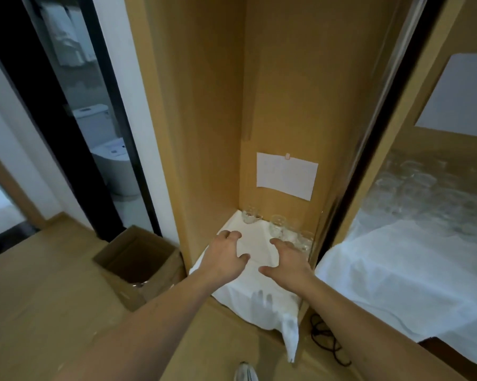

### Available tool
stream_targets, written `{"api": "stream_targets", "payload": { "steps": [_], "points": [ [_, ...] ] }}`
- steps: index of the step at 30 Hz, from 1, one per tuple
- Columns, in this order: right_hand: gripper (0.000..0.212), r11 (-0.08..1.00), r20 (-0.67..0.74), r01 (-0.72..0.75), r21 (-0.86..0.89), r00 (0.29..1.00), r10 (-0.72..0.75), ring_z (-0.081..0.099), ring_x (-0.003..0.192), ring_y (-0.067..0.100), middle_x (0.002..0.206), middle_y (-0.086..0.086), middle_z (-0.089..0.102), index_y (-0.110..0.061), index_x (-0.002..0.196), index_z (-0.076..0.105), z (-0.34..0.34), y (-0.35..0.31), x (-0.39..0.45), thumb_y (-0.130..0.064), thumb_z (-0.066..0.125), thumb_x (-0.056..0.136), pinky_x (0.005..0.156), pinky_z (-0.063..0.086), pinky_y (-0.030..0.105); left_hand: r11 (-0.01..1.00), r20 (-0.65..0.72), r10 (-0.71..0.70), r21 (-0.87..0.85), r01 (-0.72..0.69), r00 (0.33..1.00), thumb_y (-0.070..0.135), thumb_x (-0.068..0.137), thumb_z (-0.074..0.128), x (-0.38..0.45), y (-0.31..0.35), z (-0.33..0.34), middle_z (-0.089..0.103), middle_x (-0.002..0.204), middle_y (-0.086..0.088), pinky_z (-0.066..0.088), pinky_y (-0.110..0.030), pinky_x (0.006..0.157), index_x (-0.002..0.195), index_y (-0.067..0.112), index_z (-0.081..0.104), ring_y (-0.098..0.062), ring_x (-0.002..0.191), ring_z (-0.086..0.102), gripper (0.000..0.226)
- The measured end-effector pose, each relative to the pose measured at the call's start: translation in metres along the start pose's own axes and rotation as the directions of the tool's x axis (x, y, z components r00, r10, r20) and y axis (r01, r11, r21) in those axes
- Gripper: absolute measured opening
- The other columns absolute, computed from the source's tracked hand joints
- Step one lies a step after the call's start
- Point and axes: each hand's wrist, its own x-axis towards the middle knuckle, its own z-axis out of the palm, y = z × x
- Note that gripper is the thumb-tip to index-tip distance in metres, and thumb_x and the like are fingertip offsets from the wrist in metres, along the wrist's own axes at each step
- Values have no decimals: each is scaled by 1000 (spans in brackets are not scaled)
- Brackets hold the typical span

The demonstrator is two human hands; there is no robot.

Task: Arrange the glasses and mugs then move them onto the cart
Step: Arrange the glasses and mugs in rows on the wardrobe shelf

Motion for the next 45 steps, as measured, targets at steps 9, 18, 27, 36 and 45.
{"api": "stream_targets", "payload": {
  "steps": [9,18,27,36,45],
  "points": [
    [86,995,70,-25,93,997,19,44,137,26,152,4,42,-23,154,31,20,-17,109,-51,72,84,108,42,35,994,54,-94,63,91,994,44,97,60,91,-37,-16,42,152,-1,43,-37,108,147,21,42,-25,133,45,58],
    [85,982,60,-142,128,989,135,47,135,26,151,4,45,-24,153,34,16,-2,213,-54,72,83,107,42,34,995,113,-69,77,60,991,43,98,60,207,-37,-7,42,153,-3,43,-33,105,149,19,41,-25,131,48,59],
    [73,916,70,-306,261,952,298,49,135,28,146,7,52,-17,148,42,35,21,284,-42,72,87,107,41,32,995,181,-100,15,99,979,41,94,66,288,-55,30,49,146,-10,43,-34,106,147,14,46,-28,130,50,63],
    [68,743,88,-596,304,794,601,52,130,31,139,14,55,-14,145,43,72,67,351,-40,71,89,105,43,36,979,322,-138,-101,179,937,39,93,68,394,-86,101,48,149,-9,39,-34,109,148,16,45,-28,138,44,65],
    [69,532,180,-758,378,624,761,53,129,33,140,16,55,-14,145,43,130,125,410,-40,72,88,105,43,39,862,378,-329,-255,439,865,37,90,73,457,-124,177,55,141,-11,43,-37,107,141,16,52,-27,128,53,60]
  ]
}}
